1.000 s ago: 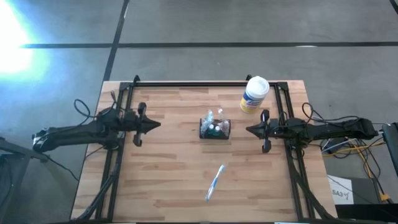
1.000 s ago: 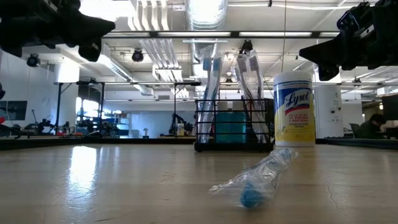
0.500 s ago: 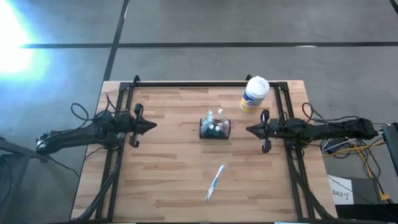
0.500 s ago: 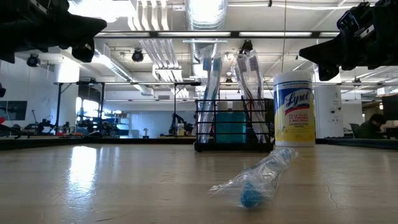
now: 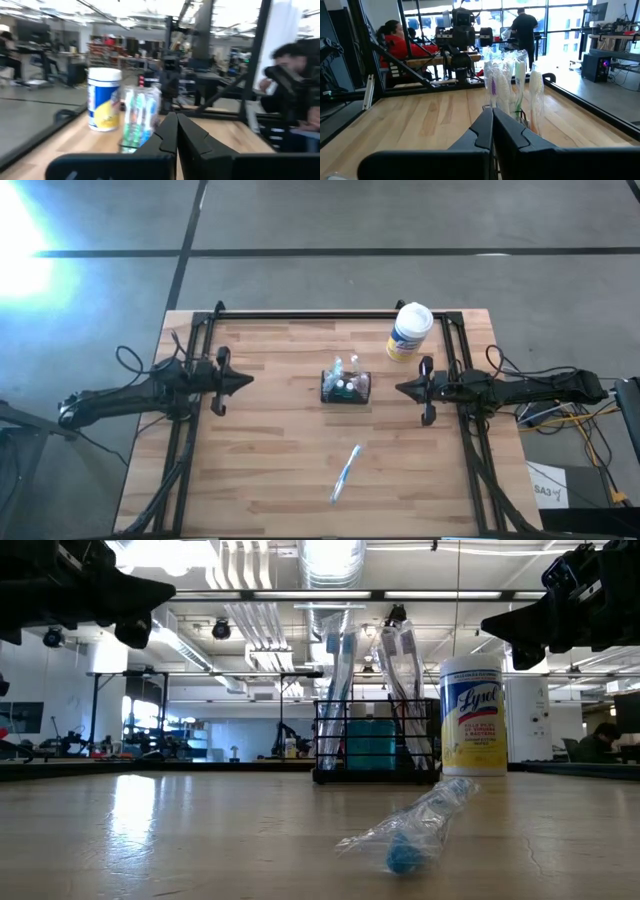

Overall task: Pick & Place toothbrushing station
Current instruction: Put the blue toothbrush into the wire organizer

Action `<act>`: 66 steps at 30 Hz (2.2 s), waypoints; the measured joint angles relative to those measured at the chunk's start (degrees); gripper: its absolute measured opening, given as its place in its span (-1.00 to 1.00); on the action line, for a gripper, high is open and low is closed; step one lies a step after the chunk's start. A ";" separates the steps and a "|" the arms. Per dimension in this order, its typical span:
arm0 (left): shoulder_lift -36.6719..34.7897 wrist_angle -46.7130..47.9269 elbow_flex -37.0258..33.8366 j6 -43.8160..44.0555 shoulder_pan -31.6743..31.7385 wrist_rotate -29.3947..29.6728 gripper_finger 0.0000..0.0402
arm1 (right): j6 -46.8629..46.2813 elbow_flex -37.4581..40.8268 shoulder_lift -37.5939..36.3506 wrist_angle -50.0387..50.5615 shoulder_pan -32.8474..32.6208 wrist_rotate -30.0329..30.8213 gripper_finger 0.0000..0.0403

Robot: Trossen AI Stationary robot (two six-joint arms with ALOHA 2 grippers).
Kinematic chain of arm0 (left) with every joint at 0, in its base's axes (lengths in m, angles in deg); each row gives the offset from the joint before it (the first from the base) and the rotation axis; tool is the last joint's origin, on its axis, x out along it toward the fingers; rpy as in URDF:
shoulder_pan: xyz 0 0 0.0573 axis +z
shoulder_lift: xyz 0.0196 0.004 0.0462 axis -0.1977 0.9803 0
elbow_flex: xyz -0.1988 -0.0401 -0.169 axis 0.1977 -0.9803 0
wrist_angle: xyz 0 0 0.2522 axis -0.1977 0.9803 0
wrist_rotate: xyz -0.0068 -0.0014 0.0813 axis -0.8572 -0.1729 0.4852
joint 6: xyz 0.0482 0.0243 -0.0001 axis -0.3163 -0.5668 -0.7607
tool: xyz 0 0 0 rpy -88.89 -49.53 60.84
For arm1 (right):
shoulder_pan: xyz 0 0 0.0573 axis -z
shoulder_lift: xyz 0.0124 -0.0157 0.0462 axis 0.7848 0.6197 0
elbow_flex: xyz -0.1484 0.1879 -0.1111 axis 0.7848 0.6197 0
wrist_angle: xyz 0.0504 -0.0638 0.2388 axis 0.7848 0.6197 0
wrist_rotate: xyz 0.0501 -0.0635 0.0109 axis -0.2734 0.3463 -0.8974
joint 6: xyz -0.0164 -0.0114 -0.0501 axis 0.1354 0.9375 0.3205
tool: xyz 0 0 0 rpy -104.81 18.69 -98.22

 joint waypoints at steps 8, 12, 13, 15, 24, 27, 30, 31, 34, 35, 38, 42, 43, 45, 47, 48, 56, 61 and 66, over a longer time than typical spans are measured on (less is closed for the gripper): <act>0.00 3.99 -0.02 -0.22 -0.02 -3.40 -0.98 | -0.02 0.01 0.00 0.00 0.00 0.00 -0.96; 0.00 6.36 -0.09 -0.35 -0.02 -3.40 -0.98 | -0.02 -0.01 0.00 0.00 0.00 0.00 -0.96; 0.00 6.58 -0.09 -0.09 -0.02 -3.40 -0.98 | -0.02 -0.01 0.00 0.00 0.00 0.00 -0.96; 0.01 6.79 -0.09 0.98 -0.02 -3.40 -0.99 | -0.02 0.01 0.00 0.00 0.00 0.00 -0.96; 7.23 8.27 4.89 10.89 -6.21 5.28 -0.99 | -0.01 0.01 0.00 -0.92 0.00 0.00 -0.96; 14.49 8.22 9.85 10.11 -12.57 10.26 -0.99 | -0.02 0.01 -0.02 -1.16 0.00 0.00 -0.96; 23.50 8.52 16.11 10.38 -19.43 16.66 -0.99 | -0.02 0.00 -0.02 -1.16 0.00 0.00 -0.96; 26.79 8.57 18.23 10.90 -21.75 19.77 -0.99 | -0.02 0.00 -0.02 -1.16 0.00 0.00 -0.96; 37.25 8.80 24.31 13.74 -28.00 30.91 -0.99 | -0.24 0.00 -0.02 -1.16 0.00 0.01 -0.96; 40.62 9.20 26.65 14.56 -29.57 32.98 -0.99 | -0.27 0.00 -0.02 -1.16 0.00 0.00 -0.96; 51.48 14.02 33.97 17.57 -32.65 33.76 -0.97 | -0.82 0.01 0.00 -1.18 -0.02 0.00 -0.96; 64.27 15.66 45.26 22.49 -34.53 34.23 -0.95 | -3.14 0.01 0.00 -1.17 0.00 -0.01 -0.96; 67.72 16.97 47.77 23.41 -34.82 34.24 -0.95 | -3.30 0.01 -0.01 -1.17 0.00 -0.02 -0.96; 74.09 20.32 52.86 25.16 -35.04 33.89 -0.93 | -3.41 -0.01 0.00 -1.16 -0.02 -0.02 -0.96; 78.90 25.63 58.66 26.17 -35.06 33.48 -0.86 | -3.48 0.00 0.00 -1.16 -0.02 -0.10 -0.96; 81.18 27.60 61.73 26.68 -35.07 33.44 -0.81 | -3.59 0.00 0.00 -1.16 -0.03 -0.15 -0.96; 99.70 42.97 83.42 27.54 -35.07 29.78 -0.22 | -3.93 -0.01 0.00 -1.01 -0.02 -0.17 -0.96; 109.03 53.76 96.75 26.72 -33.92 25.52 0.15 | -3.93 -0.01 0.00 -1.01 -0.02 -0.17 -0.96; 115.13 59.35 105.94 26.74 -33.22 23.08 0.34 | -3.91 0.00 0.00 -0.94 -0.02 -0.17 -0.96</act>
